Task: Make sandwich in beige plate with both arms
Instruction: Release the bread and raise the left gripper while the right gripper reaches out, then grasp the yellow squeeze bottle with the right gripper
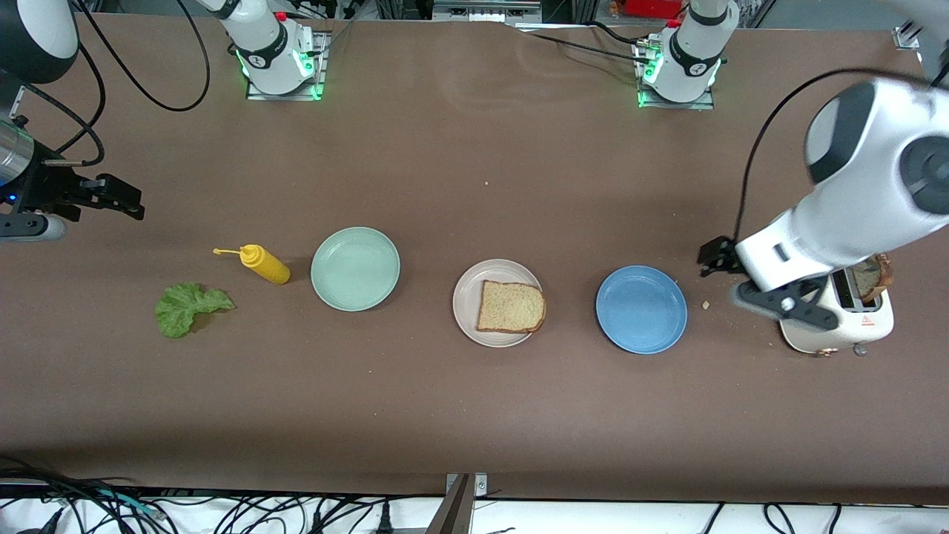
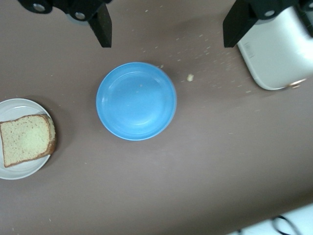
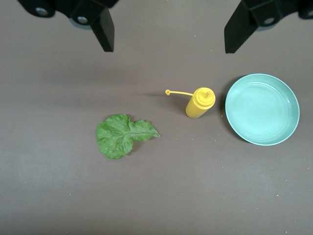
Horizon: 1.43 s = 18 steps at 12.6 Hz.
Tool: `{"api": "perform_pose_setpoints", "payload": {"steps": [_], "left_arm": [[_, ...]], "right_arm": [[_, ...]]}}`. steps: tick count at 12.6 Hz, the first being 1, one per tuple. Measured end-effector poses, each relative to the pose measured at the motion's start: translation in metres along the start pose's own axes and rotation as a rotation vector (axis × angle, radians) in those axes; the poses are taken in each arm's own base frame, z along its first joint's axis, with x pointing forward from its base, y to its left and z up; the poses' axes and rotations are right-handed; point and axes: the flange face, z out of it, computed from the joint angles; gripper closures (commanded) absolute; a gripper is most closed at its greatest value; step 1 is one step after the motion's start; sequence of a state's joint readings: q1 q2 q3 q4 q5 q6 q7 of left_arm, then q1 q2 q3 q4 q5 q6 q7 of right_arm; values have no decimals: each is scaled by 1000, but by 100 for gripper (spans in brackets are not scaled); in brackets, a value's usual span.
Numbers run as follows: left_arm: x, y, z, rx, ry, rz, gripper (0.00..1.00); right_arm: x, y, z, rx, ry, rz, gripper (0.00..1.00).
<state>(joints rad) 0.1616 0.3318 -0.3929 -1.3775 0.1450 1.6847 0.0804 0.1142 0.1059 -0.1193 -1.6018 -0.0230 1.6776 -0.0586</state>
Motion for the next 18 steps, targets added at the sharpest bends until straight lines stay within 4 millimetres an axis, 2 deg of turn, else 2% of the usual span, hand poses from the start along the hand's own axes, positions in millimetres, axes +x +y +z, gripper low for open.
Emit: {"api": "perform_pose_setpoints", "payload": {"steps": [2,4,7,8,10,12,15,18], "left_arm": [[-29,-18,-41,46,-11,-50,0],[-54,-22,-62,58,-18,-83,0],[-80,-23,-63,15,-33,-123,0],[-84,-18,-63,14,-36,-118,0],[-89,7,-67,18,-33,-85,0],[-90,15,-69,19,-32,-81,0],[-89,11,-67,19,-36,-87,0],[-92,8,-65,17,-51,-94,0]], "right_arm": [[2,-10,1,-15,-1,-22,0],[2,-23,0,-21,1,-46,0],[11,-27,12,-24,-8,-91,0],[18,-27,20,-24,-12,-128,0],[36,-32,36,-7,-16,-208,0],[49,-36,53,10,-1,-293,0],[61,-41,98,39,35,-440,0],[59,-38,142,53,53,-599,0]]}}
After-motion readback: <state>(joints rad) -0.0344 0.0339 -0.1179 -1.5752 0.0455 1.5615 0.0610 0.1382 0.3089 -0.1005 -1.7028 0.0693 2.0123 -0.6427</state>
